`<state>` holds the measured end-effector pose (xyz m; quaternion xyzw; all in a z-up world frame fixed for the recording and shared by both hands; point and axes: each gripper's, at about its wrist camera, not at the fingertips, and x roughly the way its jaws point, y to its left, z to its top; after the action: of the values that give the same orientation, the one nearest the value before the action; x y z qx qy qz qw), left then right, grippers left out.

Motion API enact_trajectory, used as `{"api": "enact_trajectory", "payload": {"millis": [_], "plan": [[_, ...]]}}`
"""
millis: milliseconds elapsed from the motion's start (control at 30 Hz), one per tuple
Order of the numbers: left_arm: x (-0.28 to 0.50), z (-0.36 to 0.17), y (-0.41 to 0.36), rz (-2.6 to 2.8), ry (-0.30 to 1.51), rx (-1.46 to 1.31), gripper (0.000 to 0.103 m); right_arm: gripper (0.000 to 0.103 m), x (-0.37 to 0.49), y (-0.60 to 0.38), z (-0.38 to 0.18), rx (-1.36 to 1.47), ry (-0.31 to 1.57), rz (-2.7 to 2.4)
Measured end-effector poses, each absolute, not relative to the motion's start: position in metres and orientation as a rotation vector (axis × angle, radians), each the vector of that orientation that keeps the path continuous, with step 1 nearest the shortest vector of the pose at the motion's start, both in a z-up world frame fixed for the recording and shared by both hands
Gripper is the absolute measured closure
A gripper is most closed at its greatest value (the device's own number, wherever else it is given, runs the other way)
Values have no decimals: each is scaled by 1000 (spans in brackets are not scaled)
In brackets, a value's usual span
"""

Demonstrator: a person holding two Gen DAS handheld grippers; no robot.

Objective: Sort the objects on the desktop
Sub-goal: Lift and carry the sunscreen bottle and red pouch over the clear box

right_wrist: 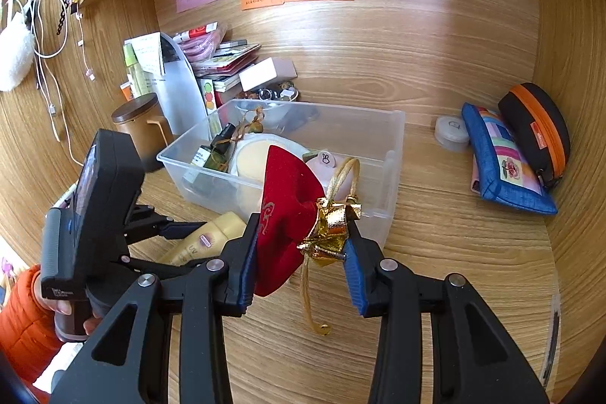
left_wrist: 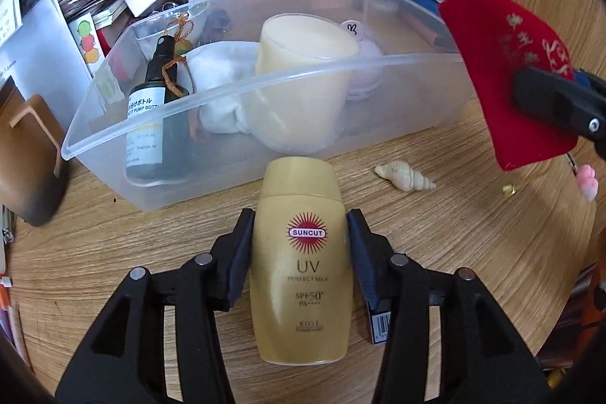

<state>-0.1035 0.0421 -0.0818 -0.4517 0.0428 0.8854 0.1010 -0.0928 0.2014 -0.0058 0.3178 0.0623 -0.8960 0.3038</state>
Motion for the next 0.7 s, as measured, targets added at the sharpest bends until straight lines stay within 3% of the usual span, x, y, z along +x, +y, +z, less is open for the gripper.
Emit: {"api": "enact_trajectory", "payload": {"millis": [167, 533, 633, 700], "plan": [[-89, -78, 45, 2675, 165, -1292, 55, 67, -97, 202, -9, 862, 157, -2366], [-60, -47, 19, 2758, 53, -1178, 56, 67, -100, 200, -6, 858, 162, -2373], [-57, -32, 11, 2791, 29, -1131, 63, 67, -101, 197, -4, 855, 163, -2371], [-63, -23, 9, 2795, 18, -1111, 77, 67, -101, 195, -1, 846, 166, -2372]]}}
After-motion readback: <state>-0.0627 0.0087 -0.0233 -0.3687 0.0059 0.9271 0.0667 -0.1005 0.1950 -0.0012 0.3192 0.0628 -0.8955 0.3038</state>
